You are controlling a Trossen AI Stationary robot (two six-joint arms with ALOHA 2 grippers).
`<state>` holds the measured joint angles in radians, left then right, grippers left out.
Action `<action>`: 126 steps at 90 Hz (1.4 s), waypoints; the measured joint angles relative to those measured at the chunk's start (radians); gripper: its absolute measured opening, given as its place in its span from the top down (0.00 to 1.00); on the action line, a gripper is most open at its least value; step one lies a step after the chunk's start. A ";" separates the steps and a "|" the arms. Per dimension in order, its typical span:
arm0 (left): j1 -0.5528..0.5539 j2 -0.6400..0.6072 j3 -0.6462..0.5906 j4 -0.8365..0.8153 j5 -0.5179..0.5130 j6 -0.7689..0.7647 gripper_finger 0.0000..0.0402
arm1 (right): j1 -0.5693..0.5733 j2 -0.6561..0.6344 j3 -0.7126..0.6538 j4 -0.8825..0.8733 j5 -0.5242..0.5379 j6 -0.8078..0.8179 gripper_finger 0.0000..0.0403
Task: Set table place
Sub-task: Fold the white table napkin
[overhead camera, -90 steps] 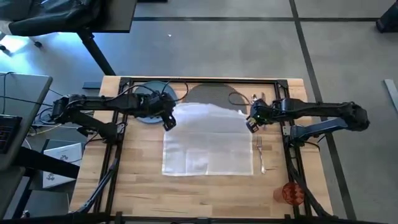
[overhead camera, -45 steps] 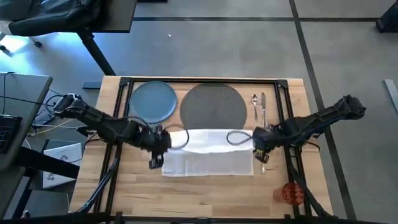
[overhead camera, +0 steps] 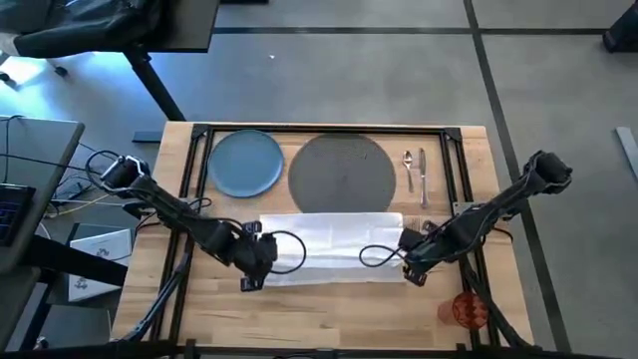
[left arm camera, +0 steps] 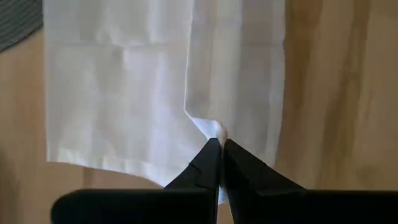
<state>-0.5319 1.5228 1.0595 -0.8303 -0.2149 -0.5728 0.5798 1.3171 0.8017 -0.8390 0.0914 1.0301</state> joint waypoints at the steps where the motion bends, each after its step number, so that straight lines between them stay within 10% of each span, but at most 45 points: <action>1: -0.001 0.003 0.000 0.002 0.001 0.000 1.00 | 0.000 0.005 0.000 0.002 -0.001 0.000 1.00; 36: -0.020 0.028 0.000 0.042 0.116 -0.002 0.88 | 0.032 0.091 0.000 0.021 -0.070 -0.071 0.94; 77: -0.017 -0.124 0.011 -0.069 0.156 -0.372 0.81 | 0.045 -0.109 0.043 -0.091 -0.077 -0.062 0.41; 94: 0.198 -0.144 -0.077 0.013 0.105 -0.443 0.89 | -0.111 -0.182 -0.016 -0.097 0.030 0.031 0.42; 126: 0.389 -0.067 -0.393 0.477 0.346 -0.418 1.00 | -0.391 -0.058 -0.289 0.436 -0.136 -0.042 0.58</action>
<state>-0.1432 1.4558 0.6664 -0.3533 0.1310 -0.9906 0.1891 1.2588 0.5127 -0.4032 -0.0443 0.9878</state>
